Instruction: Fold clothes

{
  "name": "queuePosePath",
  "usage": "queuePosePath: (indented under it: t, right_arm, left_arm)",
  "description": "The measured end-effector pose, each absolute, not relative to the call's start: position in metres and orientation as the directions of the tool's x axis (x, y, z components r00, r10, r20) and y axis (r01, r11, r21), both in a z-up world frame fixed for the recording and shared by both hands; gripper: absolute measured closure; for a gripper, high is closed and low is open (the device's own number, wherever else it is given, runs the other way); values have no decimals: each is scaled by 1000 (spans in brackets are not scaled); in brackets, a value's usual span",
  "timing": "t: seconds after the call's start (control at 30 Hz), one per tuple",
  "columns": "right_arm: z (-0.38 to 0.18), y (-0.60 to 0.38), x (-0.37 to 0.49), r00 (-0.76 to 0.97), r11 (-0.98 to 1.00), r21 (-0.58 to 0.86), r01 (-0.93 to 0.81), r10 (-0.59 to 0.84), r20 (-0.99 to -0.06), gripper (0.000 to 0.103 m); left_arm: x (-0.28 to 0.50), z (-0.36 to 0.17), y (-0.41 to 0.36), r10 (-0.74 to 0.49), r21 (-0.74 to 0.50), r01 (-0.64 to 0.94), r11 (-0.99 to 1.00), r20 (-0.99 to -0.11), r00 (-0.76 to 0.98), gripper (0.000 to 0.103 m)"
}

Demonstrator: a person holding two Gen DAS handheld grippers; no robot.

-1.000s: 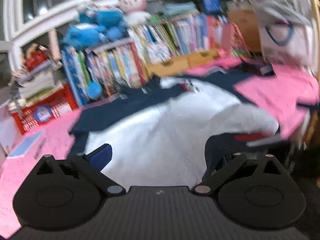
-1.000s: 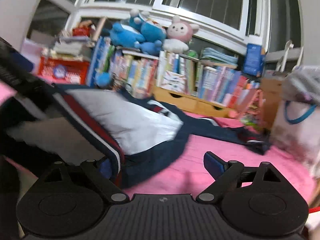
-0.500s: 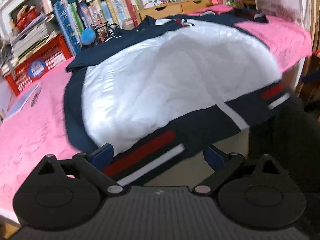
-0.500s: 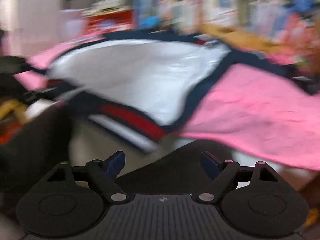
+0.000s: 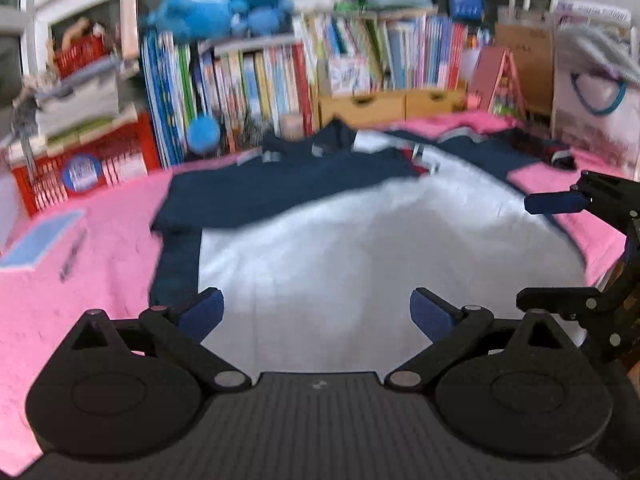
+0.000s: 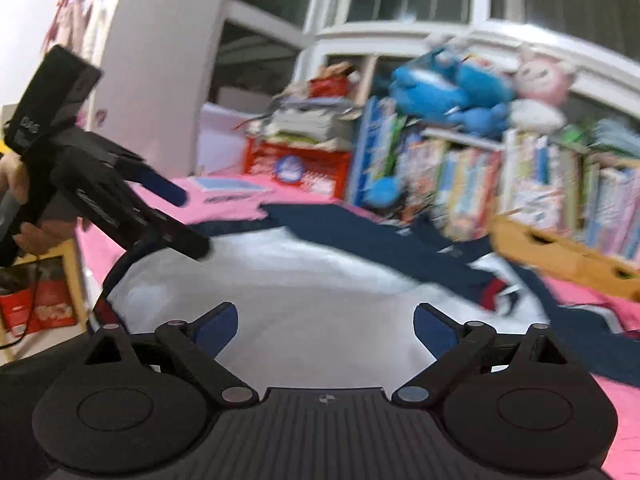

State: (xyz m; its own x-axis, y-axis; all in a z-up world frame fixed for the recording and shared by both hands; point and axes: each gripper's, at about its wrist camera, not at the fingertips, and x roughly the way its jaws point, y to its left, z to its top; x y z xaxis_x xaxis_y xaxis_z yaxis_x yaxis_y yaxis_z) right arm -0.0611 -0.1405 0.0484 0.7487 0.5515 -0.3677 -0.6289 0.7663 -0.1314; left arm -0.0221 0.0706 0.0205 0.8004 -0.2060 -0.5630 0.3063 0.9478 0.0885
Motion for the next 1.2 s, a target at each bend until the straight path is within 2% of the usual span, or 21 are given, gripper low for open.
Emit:
queuePosePath:
  t: [0.13,0.23,0.3,0.37,0.4,0.47,0.53,0.6,0.67,0.73,0.9,0.93,0.97,1.03,1.1,1.2]
  right_arm:
    - [21,-170,-50,721,788,-91,-609,503,-477,6]
    - [11,-203,-66,770,799,-200,-567,428,-472,3]
    - [22,-222,-75,756,789,-217,-575,412,-508,4]
    - [46,-246,-81,761,796,-182,-577,444,-474,2]
    - [58,-261,-78,793,815,-186,-548,437,-425,0]
    - [70,-283,-65,876,872,-239,-427,333,-349,0]
    - [68,-309,-31,942,926,-308,-216,115,-315,0]
    - [58,-336,8,941,935,-355,-18,-104,-321,5]
    - [48,-363,43,910,922,-379,77,-220,-350,20]
    - [39,-385,71,876,908,-393,142,-300,-378,28]
    - [19,-406,113,829,892,-420,169,-359,-430,33]
    - [17,-408,120,819,899,-408,160,-352,-454,52]
    - [19,-411,126,808,913,-371,167,-343,-480,73]
    - [26,-417,138,785,939,-287,189,-320,-530,86]
    - [46,-420,140,798,960,-161,230,-281,-533,92]
    - [92,-423,135,848,956,197,219,-86,-524,96]
  left_arm:
    - [-21,-1,100,-185,28,257,966,-619,764,0]
    - [-26,-4,115,-160,21,229,973,-652,741,0]
    - [-30,7,116,-141,39,224,974,-669,730,1]
    - [-27,23,114,-136,62,230,971,-650,747,1]
    - [-22,31,110,-137,70,231,970,-629,765,0]
    - [-11,47,103,-139,85,231,969,-585,799,0]
    - [8,56,91,-137,89,221,971,-548,825,0]
    - [30,56,76,-132,87,208,974,-525,841,0]
    - [50,50,62,-122,83,193,978,-523,843,0]
    - [61,40,50,-116,88,191,978,-533,838,0]
    - [84,16,29,-91,119,190,975,-566,819,0]
    - [86,11,28,-81,131,189,973,-575,814,0]
    - [89,7,28,-73,138,188,972,-584,808,0]
    - [93,-1,32,-73,126,184,975,-600,797,0]
    - [96,-6,41,-112,60,184,981,-601,791,0]
    - [101,-7,50,-151,-8,184,983,-610,778,0]
